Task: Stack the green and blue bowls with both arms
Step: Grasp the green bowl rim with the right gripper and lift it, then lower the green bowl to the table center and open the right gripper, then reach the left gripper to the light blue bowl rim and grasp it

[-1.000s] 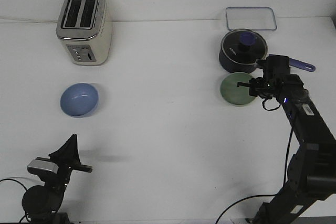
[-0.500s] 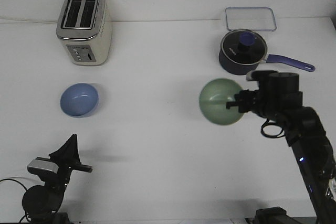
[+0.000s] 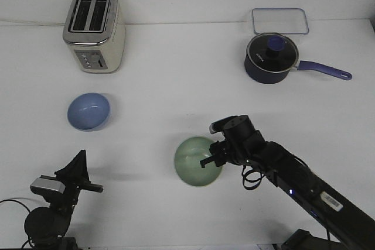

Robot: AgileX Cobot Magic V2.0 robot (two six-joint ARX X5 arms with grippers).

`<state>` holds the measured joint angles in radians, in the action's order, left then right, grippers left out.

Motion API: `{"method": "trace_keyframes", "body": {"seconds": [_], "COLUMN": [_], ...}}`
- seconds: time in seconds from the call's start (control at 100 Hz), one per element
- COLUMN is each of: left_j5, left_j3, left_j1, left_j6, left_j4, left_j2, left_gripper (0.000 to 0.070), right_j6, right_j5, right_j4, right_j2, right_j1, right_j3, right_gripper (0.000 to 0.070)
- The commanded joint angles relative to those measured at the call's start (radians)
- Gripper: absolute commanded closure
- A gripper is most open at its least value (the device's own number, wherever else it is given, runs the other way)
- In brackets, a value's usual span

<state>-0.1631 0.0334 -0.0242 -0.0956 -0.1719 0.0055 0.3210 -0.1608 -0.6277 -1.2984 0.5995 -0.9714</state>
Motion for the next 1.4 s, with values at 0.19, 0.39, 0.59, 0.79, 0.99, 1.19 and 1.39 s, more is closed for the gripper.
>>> {"method": "trace_keyframes", "body": {"seconds": [0.19,0.39,0.59,0.79,0.99,1.19,1.39], "left_j5": [-0.003,-0.003,-0.002,0.006,0.098,0.146,0.175], "left_j3": [-0.019,-0.019,-0.004,0.029,0.202,0.483,0.791], "left_j1": [0.001,0.001,0.001,0.001,0.001,0.002,0.042], "left_j6": [-0.003,-0.004,-0.164,-0.278,-0.305,-0.215,-0.141], "left_j4": [-0.011,-0.017,-0.017,0.001,0.136,0.245,0.443], "left_j2": [-0.001,-0.001,-0.001,0.000,0.097,0.400,0.809], "left_gripper": [0.0686,0.0686,0.0690,0.0688,0.0688,0.0688,0.0688], "right_j6": [0.015,0.003,-0.030,-0.096,-0.183,-0.183,-0.153], "right_j5": [0.008,0.005,0.004,0.007,0.083,0.155,0.161], "right_j4": [0.076,0.080,0.085,0.127,0.137,0.291,0.460], "right_j2": [-0.155,-0.186,-0.151,0.035,0.227,0.406,0.565], "right_j1": [0.023,0.023,0.014,-0.023,-0.128,-0.181,-0.181], "right_j3": [-0.009,-0.009,-0.011,-0.027,-0.021,0.145,0.371], "right_gripper": [0.0700,0.0556,0.0467,0.0468,0.0468,0.0468,0.0468]}}
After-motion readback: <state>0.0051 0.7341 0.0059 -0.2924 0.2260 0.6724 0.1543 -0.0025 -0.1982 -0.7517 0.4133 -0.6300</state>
